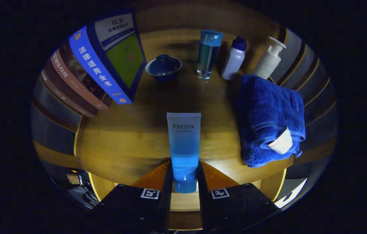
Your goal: Pull open the drawer, take out the items inside it, and place them on the countertop above the cabinet.
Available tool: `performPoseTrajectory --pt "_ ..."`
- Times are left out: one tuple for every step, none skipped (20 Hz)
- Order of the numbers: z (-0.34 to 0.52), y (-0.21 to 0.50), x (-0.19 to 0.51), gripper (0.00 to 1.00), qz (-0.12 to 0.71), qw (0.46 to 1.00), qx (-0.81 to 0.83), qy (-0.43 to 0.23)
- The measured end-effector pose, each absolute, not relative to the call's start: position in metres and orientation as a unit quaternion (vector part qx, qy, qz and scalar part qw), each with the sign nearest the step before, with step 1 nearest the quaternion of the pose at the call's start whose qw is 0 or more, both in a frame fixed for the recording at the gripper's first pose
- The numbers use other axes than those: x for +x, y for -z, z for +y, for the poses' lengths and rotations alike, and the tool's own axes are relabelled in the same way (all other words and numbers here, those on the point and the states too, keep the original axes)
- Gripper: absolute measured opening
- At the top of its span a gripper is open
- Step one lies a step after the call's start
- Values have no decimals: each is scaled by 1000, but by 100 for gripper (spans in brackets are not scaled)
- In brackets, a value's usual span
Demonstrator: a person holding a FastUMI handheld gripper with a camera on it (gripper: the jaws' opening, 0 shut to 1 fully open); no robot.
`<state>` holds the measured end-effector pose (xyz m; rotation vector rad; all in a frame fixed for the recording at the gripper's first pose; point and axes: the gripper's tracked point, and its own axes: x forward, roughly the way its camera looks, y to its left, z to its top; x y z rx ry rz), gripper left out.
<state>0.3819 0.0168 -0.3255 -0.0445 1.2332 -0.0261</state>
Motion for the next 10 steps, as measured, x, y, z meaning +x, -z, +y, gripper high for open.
performPoseTrajectory --pt "14 324 385 45 575 818 -24 14" --pt "13 323 387 49 571 820 -30 12" --pt "12 319 389 53 563 825 -36 8" --pt "11 316 390 58 557 829 -41 4" --pt "11 310 389 63 550 834 -45 1" --pt "12 309 389 67 544 838 -46 -1" --pt "14 304 388 72 536 843 -44 -7" --pt "18 297 386 77 527 849 -41 -13" --pt "23 290 383 82 515 856 -37 -22" --pt "28 282 378 86 500 865 -33 -33"
